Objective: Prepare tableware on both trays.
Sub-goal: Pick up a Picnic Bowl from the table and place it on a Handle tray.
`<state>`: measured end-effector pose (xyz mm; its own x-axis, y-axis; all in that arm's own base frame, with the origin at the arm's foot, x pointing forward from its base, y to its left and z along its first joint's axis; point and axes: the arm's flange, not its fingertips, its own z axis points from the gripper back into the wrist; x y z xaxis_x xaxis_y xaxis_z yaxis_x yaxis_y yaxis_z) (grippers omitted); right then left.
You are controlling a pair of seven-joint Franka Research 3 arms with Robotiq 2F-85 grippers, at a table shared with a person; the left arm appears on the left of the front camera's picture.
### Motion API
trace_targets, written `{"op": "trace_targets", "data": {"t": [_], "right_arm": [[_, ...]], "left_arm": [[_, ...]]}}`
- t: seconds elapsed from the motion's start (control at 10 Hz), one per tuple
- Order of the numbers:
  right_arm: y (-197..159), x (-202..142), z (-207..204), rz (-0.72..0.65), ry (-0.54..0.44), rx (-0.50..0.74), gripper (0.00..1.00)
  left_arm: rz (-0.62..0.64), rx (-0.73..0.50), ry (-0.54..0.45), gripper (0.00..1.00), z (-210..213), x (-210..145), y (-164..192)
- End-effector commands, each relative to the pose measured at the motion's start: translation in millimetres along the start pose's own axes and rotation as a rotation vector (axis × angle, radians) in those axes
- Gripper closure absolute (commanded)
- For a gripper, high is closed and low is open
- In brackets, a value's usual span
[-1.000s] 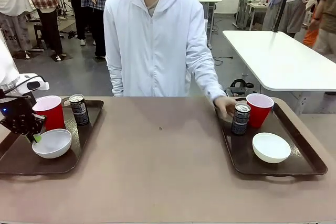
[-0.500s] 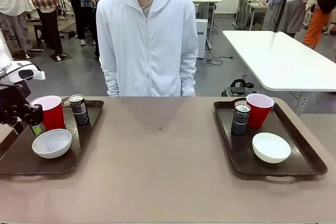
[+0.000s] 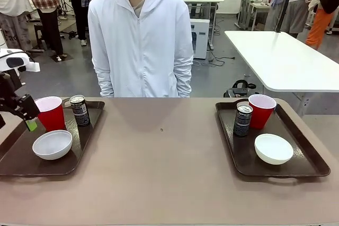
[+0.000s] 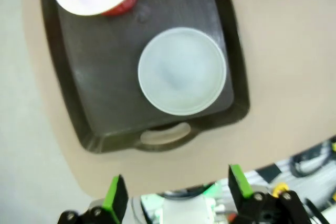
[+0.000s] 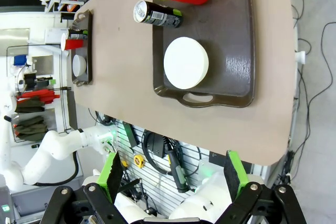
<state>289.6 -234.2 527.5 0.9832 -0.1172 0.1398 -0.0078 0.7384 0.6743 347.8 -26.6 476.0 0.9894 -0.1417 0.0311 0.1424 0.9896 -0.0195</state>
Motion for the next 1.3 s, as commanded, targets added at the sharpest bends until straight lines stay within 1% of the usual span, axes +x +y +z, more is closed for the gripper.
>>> {"op": "trace_targets", "data": {"t": [0.0, 0.1, 1.0, 1.1, 1.2], "right_arm": [[0, -1, 0, 0.018, -0.003, 0.015, 0.0], [0, -1, 0, 0.018, -0.003, 0.015, 0.0], [0, -1, 0, 0.018, -0.003, 0.015, 0.0], [0, -1, 0, 0.018, -0.003, 0.015, 0.0], [0, -1, 0, 0.018, -0.003, 0.015, 0.0]], "left_arm": [[-0.023, 0.013, -0.016, 0.0, 15, -10, -2], [0.0, 0.0, 0.0, 0.0, 0, 0, 0], [0.0, 0.0, 0.0, 0.0, 0, 0, 0], [-0.004, -0.001, 0.015, 0.0, 1, -2, -2], [-0.121, -0.228, 0.178, 0.0, 0, 9, 16]]}}
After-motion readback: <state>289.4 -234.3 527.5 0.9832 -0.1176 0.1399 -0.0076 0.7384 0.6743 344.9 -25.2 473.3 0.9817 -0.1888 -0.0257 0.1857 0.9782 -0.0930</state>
